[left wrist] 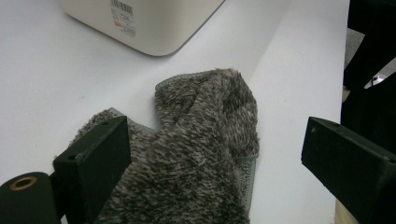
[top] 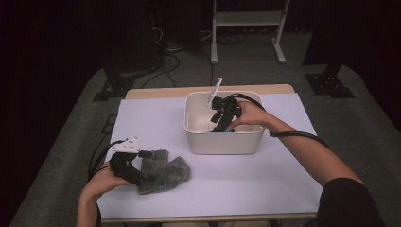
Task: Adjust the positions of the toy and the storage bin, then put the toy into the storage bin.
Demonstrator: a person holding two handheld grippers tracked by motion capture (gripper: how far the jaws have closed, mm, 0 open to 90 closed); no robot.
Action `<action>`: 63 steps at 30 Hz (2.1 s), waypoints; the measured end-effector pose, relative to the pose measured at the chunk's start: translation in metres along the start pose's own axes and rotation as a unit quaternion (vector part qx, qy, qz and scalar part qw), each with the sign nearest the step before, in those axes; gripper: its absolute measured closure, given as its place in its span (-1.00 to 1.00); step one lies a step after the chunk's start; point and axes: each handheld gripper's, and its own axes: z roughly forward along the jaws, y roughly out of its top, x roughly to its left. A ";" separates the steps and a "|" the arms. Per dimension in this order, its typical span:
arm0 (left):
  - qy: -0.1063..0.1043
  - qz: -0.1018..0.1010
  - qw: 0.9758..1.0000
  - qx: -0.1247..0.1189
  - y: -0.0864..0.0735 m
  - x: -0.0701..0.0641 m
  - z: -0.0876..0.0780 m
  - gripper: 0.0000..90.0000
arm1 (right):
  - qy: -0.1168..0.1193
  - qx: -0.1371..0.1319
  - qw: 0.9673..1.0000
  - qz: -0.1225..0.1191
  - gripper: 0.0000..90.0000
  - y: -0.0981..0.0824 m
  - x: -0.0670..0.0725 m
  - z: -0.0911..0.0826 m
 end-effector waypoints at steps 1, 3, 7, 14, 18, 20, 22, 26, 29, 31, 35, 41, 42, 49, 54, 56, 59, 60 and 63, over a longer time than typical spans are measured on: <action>-0.001 0.002 1.000 -0.001 0.000 0.000 0.000 -0.84 | 0.000 -0.003 1.000 0.001 -0.43 0.000 0.000 -0.002; -0.002 0.003 1.000 0.000 0.000 0.001 0.001 -0.84 | -0.002 -0.008 1.000 0.002 -0.43 -0.002 0.001 -0.007; -0.003 0.001 1.000 0.000 0.000 0.001 0.002 -0.84 | -0.006 -0.023 1.000 0.004 -0.43 -0.004 0.001 -0.018; -0.004 0.000 1.000 0.000 -0.001 0.001 0.003 -0.84 | -0.010 -0.043 0.999 0.014 -0.43 -0.010 0.005 -0.035; -0.004 0.001 1.000 0.002 -0.002 0.001 0.002 -0.84 | -0.010 -0.059 0.998 0.020 -0.43 -0.015 0.006 -0.046; -0.004 0.001 1.000 0.002 -0.002 0.001 0.002 -0.84 | -0.012 -0.065 0.998 0.024 -0.44 -0.017 0.007 -0.051; -0.003 0.001 1.000 0.003 -0.002 0.001 0.003 -0.86 | -0.012 -0.070 0.997 0.026 -0.44 -0.019 0.009 -0.055; -0.003 0.001 1.000 0.003 -0.002 0.001 0.003 -0.86 | -0.015 -0.080 0.996 0.031 -0.45 -0.023 0.012 -0.064; -0.002 0.002 1.000 0.004 -0.003 0.001 0.002 -0.86 | -0.021 -0.091 0.995 0.032 -0.47 -0.026 0.013 -0.071; -0.002 0.002 1.000 0.004 -0.003 0.001 0.003 -0.86 | -0.022 -0.099 0.994 0.033 -0.47 -0.028 0.014 -0.075; -0.003 0.000 1.000 0.007 -0.005 0.001 0.004 -0.86 | -0.026 -0.106 0.993 0.036 -0.47 -0.031 0.017 -0.080; -0.002 -0.001 1.000 0.006 -0.005 0.000 0.003 -0.86 | -0.029 -0.118 0.992 0.039 -0.48 -0.039 0.021 -0.089; -0.002 0.001 1.000 0.007 -0.005 0.000 0.003 -0.86 | -0.029 -0.121 0.991 0.042 -0.48 -0.040 0.022 -0.091; -0.007 0.004 1.000 0.009 -0.004 0.000 0.005 -0.86 | -0.042 -0.125 0.990 0.054 -0.50 -0.050 0.027 -0.102; -0.007 0.006 1.000 0.010 -0.002 0.000 0.006 -0.86 | -0.057 -0.133 0.988 0.059 -0.51 -0.062 0.032 -0.117; -0.007 0.006 1.000 0.007 -0.002 0.000 0.007 -0.86 | -0.064 -0.136 0.987 0.063 -0.51 -0.067 0.035 -0.124; -0.009 0.007 1.000 0.012 -0.002 0.000 0.008 -0.86 | -0.072 -0.142 0.985 0.068 -0.52 -0.076 0.038 -0.132; -0.009 0.007 1.000 0.013 -0.002 0.000 0.009 -0.86 | -0.075 -0.143 0.984 0.069 -0.52 -0.079 0.039 -0.134; -0.010 0.008 1.000 0.012 -0.001 0.000 0.009 -0.87 | -0.080 -0.150 0.982 0.077 -0.52 -0.087 0.041 -0.141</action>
